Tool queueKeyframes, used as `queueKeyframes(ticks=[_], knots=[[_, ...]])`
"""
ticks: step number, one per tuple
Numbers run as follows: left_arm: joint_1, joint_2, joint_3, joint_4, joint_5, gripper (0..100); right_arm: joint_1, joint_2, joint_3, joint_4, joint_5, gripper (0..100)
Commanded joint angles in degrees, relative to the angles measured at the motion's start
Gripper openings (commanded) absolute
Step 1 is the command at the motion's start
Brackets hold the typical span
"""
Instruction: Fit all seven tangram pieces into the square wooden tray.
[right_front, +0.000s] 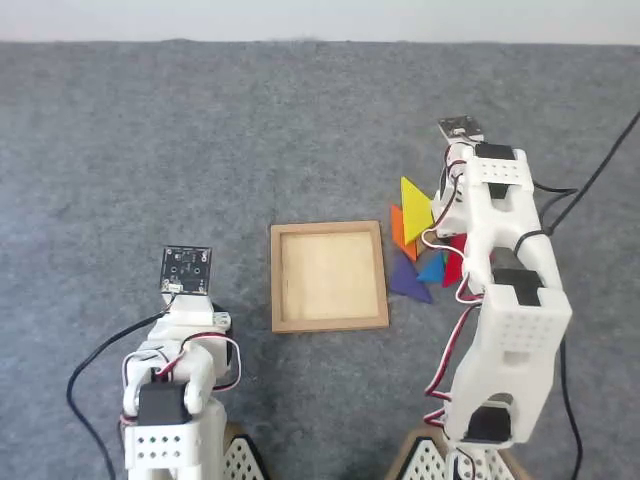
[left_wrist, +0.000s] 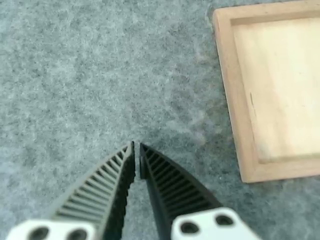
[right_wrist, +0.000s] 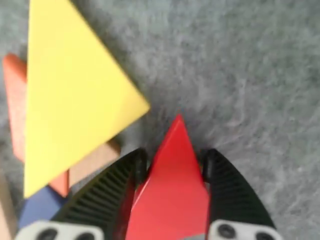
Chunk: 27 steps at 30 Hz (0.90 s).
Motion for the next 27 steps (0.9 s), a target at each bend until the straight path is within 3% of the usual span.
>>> queueKeyframes(ticks=[1, 9, 12, 16, 20, 27], knots=[[0.4, -0.6, -0.7, -0.1, -0.2, 2, 0.2, -8.6, 0.1, 3.0, 0.0, 15.9], [0.4, -0.6, -0.7, -0.1, -0.2, 2, 0.5, -32.7, 15.3, -0.6, 0.0, 24.3], [0.4, -0.6, -0.7, -0.1, -0.2, 2, 2.4, -38.8, 24.7, -1.2, 0.7, 23.0], [0.4, -0.6, -0.7, -0.1, -0.2, 2, 2.9, -38.2, 36.0, -8.2, 5.8, 22.7], [0.4, -0.6, -0.7, -0.1, -0.2, 2, -0.7, -35.2, 37.5, -10.9, 1.8, 24.0], [0.4, -0.6, -0.7, -0.1, -0.2, 2, -3.6, -28.7, 31.3, -11.0, -5.7, 35.1]])
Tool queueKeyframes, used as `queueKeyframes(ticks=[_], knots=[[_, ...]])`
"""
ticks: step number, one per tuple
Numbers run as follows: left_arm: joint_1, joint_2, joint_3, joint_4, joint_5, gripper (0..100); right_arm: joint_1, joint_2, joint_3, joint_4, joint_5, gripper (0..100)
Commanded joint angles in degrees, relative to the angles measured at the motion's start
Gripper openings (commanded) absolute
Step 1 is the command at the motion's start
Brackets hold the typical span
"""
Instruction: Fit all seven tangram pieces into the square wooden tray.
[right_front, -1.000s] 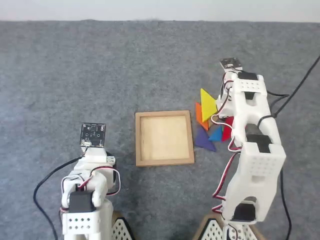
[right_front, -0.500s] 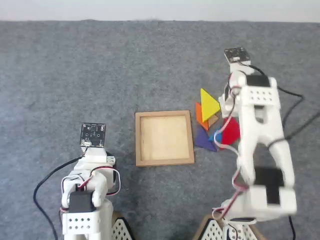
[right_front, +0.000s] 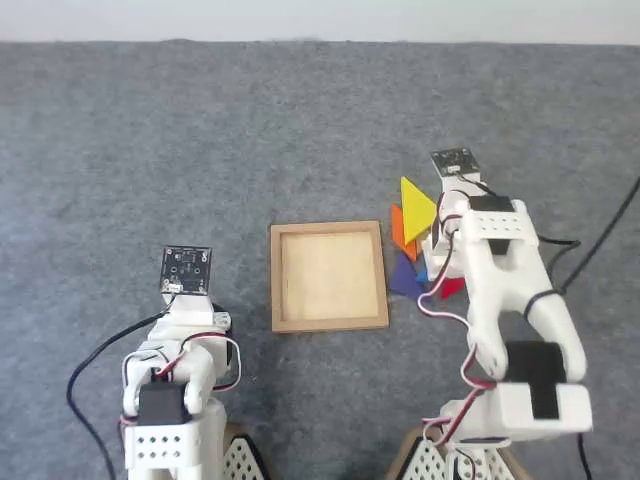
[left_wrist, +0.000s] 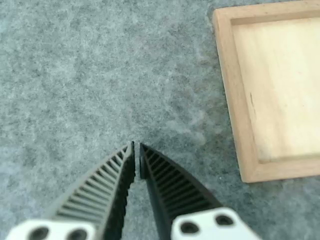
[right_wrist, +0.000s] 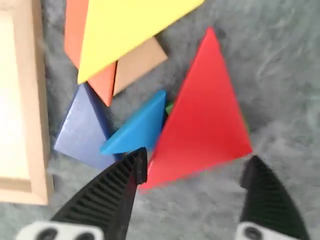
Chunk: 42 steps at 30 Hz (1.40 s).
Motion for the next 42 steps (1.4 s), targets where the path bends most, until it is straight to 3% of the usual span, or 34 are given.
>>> queueKeyframes(ticks=[1, 10, 16, 24, 31, 38, 42], knots=[[0.4, -0.6, -0.7, -0.1, -0.2, 2, -0.8, 2.3, -5.6, -0.9, -1.7, 35.1], [0.4, -0.6, -0.7, -0.1, -0.2, 2, 2.5, 16.7, -14.2, -0.1, -1.5, 34.0], [0.4, -0.6, -0.7, -0.1, -0.2, 2, 2.5, 16.8, -14.9, -0.1, -1.5, 22.2], [0.4, -0.6, -0.7, -0.1, -0.2, 2, 2.3, 12.7, -15.1, 2.3, -1.6, 21.3], [0.4, -0.6, -0.7, -0.1, -0.2, 2, -2.9, 0.7, -14.6, 6.3, -2.0, 21.3], [0.4, -0.6, -0.7, -0.1, -0.2, 2, -11.2, -1.1, -14.9, 7.2, -4.4, 21.3], [0.4, -0.6, -0.7, -0.1, -0.2, 2, -9.9, -1.6, -14.2, 9.7, -2.8, 22.1]])
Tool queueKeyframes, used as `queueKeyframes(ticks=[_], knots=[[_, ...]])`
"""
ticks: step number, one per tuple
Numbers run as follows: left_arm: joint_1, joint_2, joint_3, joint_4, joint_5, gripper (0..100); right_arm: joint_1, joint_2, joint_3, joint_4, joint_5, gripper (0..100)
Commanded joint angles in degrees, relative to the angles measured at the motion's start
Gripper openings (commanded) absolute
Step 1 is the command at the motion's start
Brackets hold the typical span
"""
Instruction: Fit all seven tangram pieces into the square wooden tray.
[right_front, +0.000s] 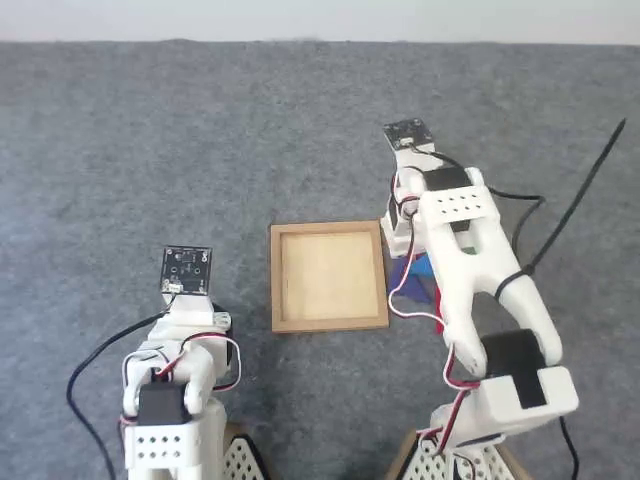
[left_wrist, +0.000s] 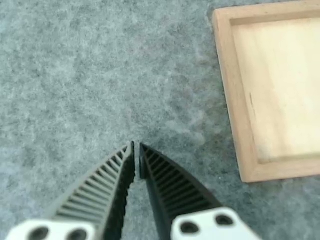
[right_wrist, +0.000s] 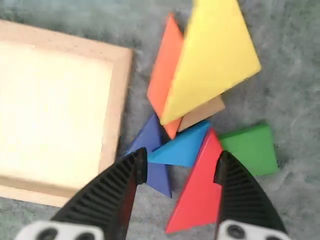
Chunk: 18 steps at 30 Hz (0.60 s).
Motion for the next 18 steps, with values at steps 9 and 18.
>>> queueKeyframes(ticks=[9, 18], knots=[[0.4, -0.6, -0.7, -0.1, -0.2, 2, 7.1, -8.8, 16.3, -6.5, 11.1, 32.1], [0.4, -0.6, -0.7, -0.1, -0.2, 2, 10.5, -1.1, 16.0, -11.0, 11.1, 31.8]])
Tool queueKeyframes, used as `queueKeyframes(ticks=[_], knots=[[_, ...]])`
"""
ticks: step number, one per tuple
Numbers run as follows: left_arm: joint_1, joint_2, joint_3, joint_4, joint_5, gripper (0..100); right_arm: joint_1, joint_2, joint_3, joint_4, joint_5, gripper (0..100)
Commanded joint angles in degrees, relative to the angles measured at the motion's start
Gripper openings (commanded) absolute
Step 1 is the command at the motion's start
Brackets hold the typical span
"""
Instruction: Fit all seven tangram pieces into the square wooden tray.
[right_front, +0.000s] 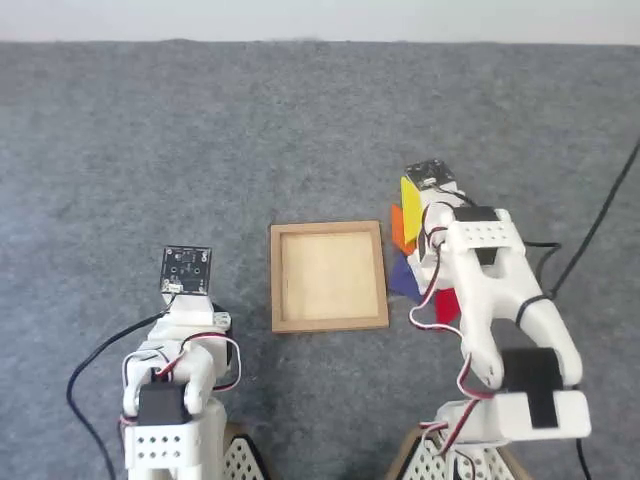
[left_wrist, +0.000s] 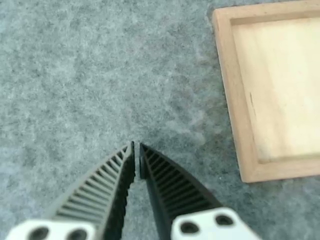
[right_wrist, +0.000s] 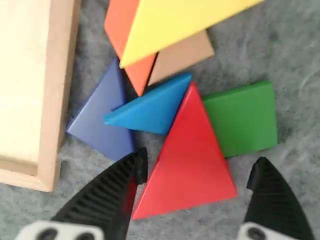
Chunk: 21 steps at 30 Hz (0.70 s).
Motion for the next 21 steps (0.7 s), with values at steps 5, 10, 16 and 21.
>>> queueKeyframes(ticks=[5, 10, 16, 21], knots=[[0.4, -0.6, -0.7, -0.1, -0.2, 2, 5.7, 9.9, -7.5, 2.0, 3.5, 31.8], [0.4, -0.6, -0.7, -0.1, -0.2, 2, 5.7, 10.2, -7.4, 2.4, 3.4, 22.5], [0.4, -0.6, -0.7, -0.1, -0.2, 2, 2.4, 10.2, -7.4, 3.5, 3.1, 15.9], [0.4, -0.6, -0.7, -0.1, -0.2, 2, 1.4, 5.3, -7.6, 4.3, -0.2, 14.7]])
